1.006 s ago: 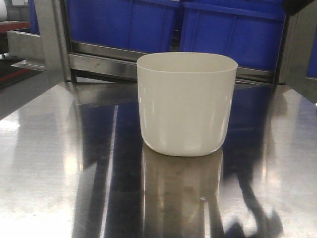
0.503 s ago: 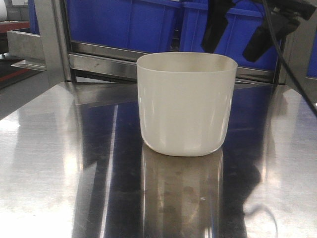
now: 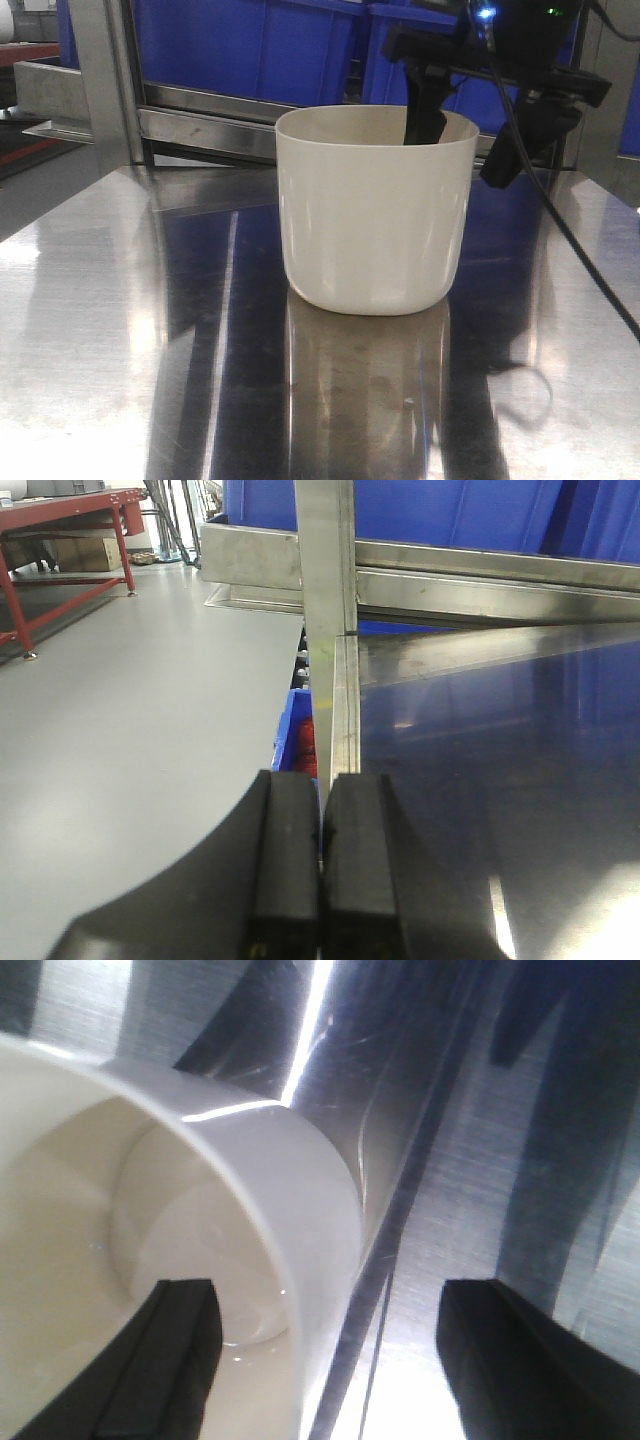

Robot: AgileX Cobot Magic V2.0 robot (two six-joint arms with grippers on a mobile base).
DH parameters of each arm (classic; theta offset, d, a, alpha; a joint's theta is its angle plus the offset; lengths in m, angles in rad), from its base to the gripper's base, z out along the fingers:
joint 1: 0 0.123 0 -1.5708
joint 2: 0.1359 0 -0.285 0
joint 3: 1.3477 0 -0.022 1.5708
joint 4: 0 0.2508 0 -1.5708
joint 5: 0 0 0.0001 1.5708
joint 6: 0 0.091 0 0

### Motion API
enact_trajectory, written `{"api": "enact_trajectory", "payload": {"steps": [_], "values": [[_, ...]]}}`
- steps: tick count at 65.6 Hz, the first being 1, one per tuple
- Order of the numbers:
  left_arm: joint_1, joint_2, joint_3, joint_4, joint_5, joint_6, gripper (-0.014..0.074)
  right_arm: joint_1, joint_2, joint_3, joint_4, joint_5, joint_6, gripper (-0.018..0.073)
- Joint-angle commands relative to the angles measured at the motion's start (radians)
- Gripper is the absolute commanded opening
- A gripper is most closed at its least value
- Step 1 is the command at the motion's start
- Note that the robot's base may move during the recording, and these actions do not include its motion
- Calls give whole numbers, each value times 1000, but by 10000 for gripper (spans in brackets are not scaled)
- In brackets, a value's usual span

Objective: Move white bin to right shelf second layer
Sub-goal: 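Lower the right gripper over the white bin's rim, then close the right gripper on the bin rim and lift it, then raise the held white bin higher with the right gripper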

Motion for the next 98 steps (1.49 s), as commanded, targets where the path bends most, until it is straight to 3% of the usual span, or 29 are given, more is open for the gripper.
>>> {"api": "enact_trajectory", "payload": {"steps": [1, 35, 43, 53, 57, 85, 98], "values": [[-6, -14, 37, 0, -86, -3, 85, 4, -37, -36, 7, -16, -4, 559], [-6, -14, 37, 0, -86, -3, 85, 4, 18, -35, 7, 12, -4, 531], [-6, -14, 37, 0, -86, -3, 85, 4, 17, -40, 6, 10, -4, 362], [-6, -14, 37, 0, -86, -3, 85, 4, -17, -42, -9, -20, -4, 31], [-6, -14, 37, 0, -86, -3, 85, 4, -42, -42, -20, -42, -4, 72], [-6, -14, 37, 0, -86, -3, 85, 4, -311, -40, -98, -183, -4, 52], [-6, -14, 37, 0, -86, -3, 85, 0, -465, 43, -132, -262, -4, 52]]}}
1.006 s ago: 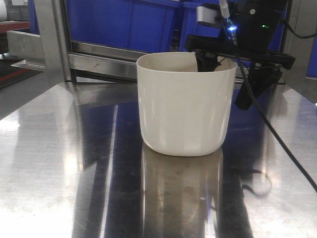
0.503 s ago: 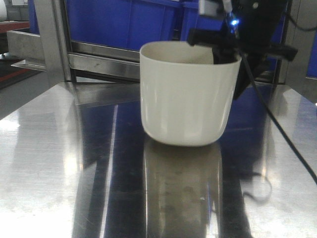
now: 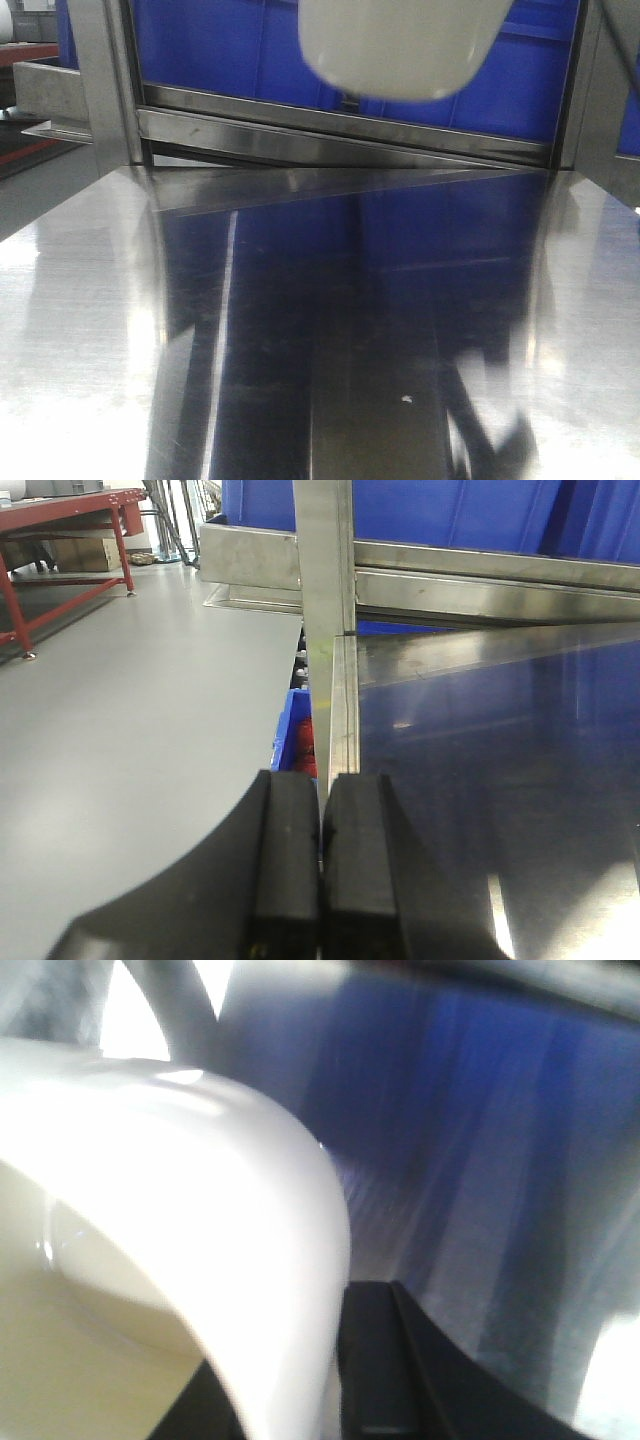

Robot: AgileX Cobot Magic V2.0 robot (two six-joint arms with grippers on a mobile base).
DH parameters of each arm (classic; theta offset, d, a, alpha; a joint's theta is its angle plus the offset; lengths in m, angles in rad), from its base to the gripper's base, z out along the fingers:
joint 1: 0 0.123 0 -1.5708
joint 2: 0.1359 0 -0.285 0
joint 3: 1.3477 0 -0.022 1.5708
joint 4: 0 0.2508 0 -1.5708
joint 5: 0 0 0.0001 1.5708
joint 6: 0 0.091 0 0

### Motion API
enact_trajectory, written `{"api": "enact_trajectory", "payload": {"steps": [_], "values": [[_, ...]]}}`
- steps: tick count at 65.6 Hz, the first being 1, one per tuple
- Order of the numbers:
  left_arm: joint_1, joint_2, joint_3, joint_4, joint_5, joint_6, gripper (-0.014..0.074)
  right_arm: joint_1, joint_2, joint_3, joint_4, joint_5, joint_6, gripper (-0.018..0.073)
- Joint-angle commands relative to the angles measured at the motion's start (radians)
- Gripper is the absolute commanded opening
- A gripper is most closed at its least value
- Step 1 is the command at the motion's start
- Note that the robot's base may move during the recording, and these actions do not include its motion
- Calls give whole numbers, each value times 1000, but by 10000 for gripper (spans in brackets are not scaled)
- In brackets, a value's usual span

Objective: Move white bin to right shelf second layer
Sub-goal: 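Raise the held white bin higher with the right gripper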

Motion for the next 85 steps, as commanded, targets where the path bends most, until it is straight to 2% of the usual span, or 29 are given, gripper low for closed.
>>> {"api": "enact_trajectory", "payload": {"steps": [1, 19, 33, 42, 60, 85], "values": [[-6, -14, 37, 0, -86, -3, 85, -4, -119, 23, -17, -118, -4, 52], [-6, -14, 37, 0, -86, -3, 85, -4, -416, 318, -37, -287, -4, 52], [-6, -14, 37, 0, -86, -3, 85, -4, -629, 572, -36, -344, -4, 52], [-6, -14, 37, 0, -86, -3, 85, -4, -721, 669, -36, -375, -4, 52], [-6, -14, 37, 0, -86, -3, 85, -4, -780, 696, -36, -422, -4, 52], [-6, -14, 37, 0, -86, -3, 85, -4, -780, 696, -36, -414, -4, 52]]}}
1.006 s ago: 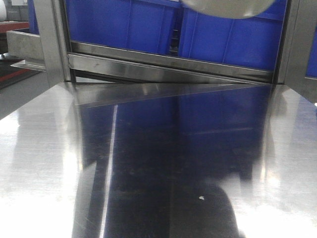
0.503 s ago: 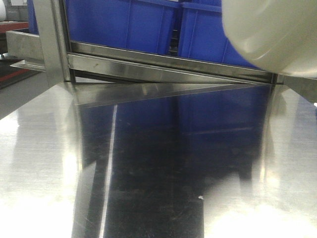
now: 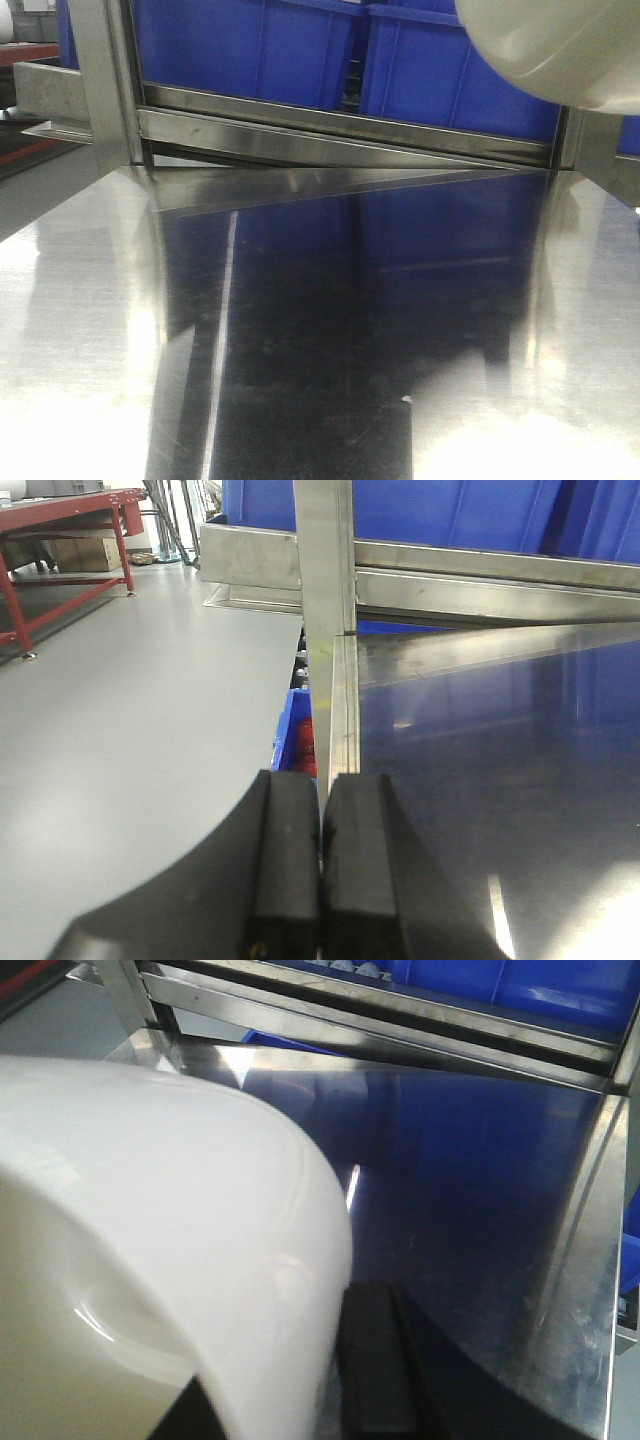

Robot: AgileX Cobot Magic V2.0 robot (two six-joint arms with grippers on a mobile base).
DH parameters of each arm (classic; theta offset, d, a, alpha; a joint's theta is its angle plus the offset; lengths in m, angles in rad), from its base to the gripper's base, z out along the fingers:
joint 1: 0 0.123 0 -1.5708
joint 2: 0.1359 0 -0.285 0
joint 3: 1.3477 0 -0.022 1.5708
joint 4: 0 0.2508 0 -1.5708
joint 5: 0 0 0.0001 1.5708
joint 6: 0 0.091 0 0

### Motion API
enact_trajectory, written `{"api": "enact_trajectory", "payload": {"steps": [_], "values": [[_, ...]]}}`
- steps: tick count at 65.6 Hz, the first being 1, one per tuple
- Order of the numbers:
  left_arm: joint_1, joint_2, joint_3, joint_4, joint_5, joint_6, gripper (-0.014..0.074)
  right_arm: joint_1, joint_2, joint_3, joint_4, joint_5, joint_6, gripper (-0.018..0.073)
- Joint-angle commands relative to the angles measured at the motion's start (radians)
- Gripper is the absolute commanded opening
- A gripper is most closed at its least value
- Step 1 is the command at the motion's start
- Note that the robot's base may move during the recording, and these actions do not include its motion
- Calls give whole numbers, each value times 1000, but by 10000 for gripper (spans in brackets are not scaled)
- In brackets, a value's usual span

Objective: Move white bin to right shelf second layer
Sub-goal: 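Raise the held white bin higher with the right gripper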

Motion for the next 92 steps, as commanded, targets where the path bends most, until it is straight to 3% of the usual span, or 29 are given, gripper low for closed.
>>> {"api": "enact_trajectory", "payload": {"steps": [1, 92], "values": [[-6, -14, 37, 0, -86, -3, 85, -4, -5, -30, -3, -101, -2, 52], [-8, -14, 37, 0, -86, -3, 85, -4, -4, -30, -3, -102, -2, 52]]}}
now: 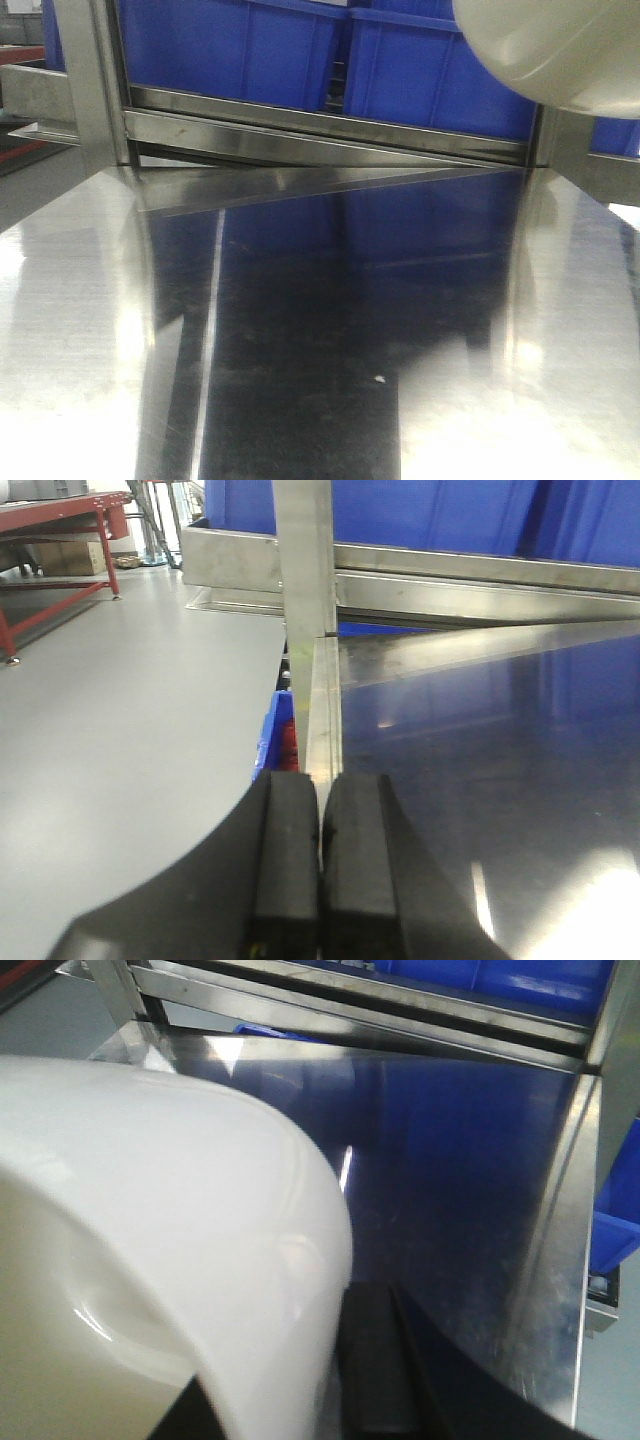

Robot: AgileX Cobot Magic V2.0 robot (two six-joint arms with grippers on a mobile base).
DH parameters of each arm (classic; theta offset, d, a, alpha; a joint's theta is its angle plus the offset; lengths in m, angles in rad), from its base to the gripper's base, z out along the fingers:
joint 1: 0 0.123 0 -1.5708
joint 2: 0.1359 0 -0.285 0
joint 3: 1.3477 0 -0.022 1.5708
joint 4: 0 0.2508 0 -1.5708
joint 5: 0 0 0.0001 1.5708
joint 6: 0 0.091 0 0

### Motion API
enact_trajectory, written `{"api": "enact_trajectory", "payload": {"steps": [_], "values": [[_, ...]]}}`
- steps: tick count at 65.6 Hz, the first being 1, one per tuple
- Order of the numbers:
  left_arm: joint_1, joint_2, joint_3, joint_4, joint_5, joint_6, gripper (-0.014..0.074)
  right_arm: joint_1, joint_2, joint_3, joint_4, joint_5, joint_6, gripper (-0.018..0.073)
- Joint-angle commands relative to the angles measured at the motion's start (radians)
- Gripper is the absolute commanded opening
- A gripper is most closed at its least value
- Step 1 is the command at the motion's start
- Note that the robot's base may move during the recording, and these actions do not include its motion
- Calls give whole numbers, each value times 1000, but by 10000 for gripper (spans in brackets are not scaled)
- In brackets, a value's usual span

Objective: Move white bin to right shelf second layer
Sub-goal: 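Raise the held white bin higher with the right gripper, then drive backward and turn away from the table holding the bin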

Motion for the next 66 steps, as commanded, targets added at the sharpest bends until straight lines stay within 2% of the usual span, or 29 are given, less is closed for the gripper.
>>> {"api": "enact_trajectory", "payload": {"steps": [1, 66], "values": [[-8, -14, 37, 0, -86, -3, 85, -4, -4, -30, -3, -100, -2, 52], [-6, -14, 37, 0, -86, -3, 85, -4, -4, -30, -3, -100, -2, 52]]}}
